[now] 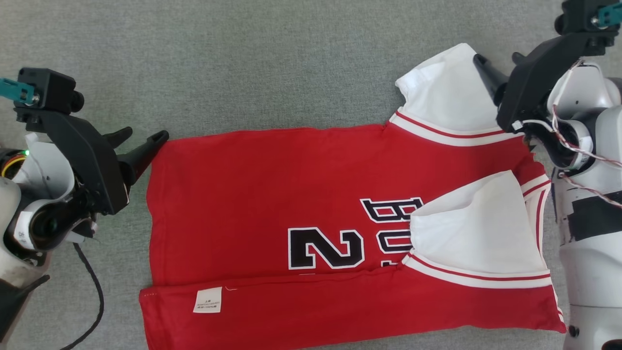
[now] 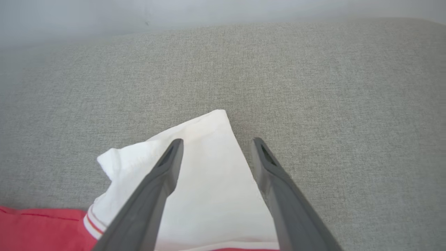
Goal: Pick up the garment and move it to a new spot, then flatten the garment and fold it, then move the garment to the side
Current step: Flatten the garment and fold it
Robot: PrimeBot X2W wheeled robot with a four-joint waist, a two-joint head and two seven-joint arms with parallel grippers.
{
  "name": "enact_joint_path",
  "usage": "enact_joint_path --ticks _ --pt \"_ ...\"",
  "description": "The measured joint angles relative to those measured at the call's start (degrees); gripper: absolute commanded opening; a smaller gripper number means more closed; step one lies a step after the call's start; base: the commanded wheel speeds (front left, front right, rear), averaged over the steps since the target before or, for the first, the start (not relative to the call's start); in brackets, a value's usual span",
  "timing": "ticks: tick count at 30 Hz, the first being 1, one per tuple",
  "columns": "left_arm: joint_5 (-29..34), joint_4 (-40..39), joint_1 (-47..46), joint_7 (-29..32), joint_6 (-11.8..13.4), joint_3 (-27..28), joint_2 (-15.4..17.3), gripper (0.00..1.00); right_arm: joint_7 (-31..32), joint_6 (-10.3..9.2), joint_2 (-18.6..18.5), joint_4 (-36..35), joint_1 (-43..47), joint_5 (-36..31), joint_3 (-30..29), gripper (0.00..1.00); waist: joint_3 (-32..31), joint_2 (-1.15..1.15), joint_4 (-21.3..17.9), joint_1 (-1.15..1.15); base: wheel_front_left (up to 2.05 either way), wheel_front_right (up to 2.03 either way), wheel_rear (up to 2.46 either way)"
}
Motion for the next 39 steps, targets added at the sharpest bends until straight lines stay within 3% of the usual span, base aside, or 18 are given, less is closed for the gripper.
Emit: enact_joint_path --ticks 19,30,39 --pt "-0.7 -9.5 2.8 3.3 2.2 -0.9 2.6 1.0 -4.9 0.0 -1.3 5.8 -2.2 -0.9 -2.3 1.0 0.5 -0.01 1.2 -0.02 0.0 0.0 0.0" --pt "3.0 -4.4 1.8 0.5 4.6 -1.3 1.6 1.0 -5.5 0.0 -0.3 6.8 -3.5 -0.7 -0.6 1.0 2.3 -0.01 -0.2 -0.02 0.0 0.0 0.0" --pt "2.1 -3.5 0.7 4.4 4.2 -2.0 2.2 1.0 -5.9 0.0 -0.6 7.3 -4.5 -0.1 0.2 1.0 3.0 -0.02 -0.9 -0.02 0.0 0.0 0.0"
